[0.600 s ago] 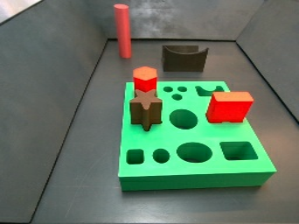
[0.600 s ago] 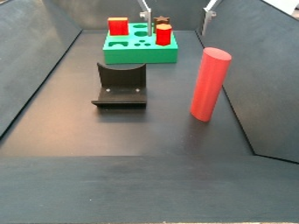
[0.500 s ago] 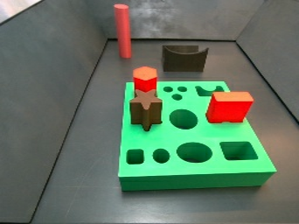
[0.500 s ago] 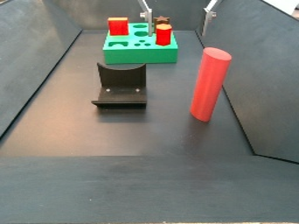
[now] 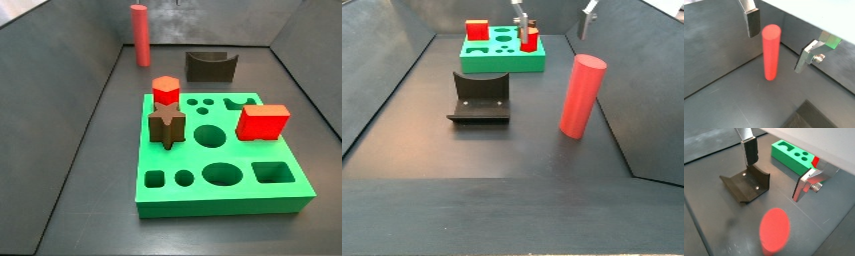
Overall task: Pick up the oval object. Move up. Move to above the board. Insert the oval object.
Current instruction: Pick up the oval object.
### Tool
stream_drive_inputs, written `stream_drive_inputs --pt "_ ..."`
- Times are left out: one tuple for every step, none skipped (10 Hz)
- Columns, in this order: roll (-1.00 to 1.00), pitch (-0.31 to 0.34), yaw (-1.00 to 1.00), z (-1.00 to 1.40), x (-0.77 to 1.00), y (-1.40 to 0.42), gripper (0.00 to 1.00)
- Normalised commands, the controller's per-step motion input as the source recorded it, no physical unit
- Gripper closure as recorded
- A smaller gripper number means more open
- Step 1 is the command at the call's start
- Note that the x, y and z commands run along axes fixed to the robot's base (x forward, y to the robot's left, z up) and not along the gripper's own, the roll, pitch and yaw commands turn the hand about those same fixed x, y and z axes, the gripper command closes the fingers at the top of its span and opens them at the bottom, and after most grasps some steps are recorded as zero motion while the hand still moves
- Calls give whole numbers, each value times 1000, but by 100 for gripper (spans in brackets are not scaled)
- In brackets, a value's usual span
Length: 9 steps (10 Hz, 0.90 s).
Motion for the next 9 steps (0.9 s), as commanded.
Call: stream_drive_inputs --pt "-63 -26 769 0 -146 0 0" --pt "-129 -13 877 -63 -34 63 0" --pt "-174 -31 854 -191 -57 77 0" --pt "-167 -30 874 -189 -91 100 0" --pt "-143 -11 803 -183 -191 323 0" --pt "-30 0 651 -263 -277 437 0" --pt "0 0 649 -289 -337 414 0" --pt "-14 -7 637 -323 -340 354 0" --pt "0 -13 640 -411 -406 323 0"
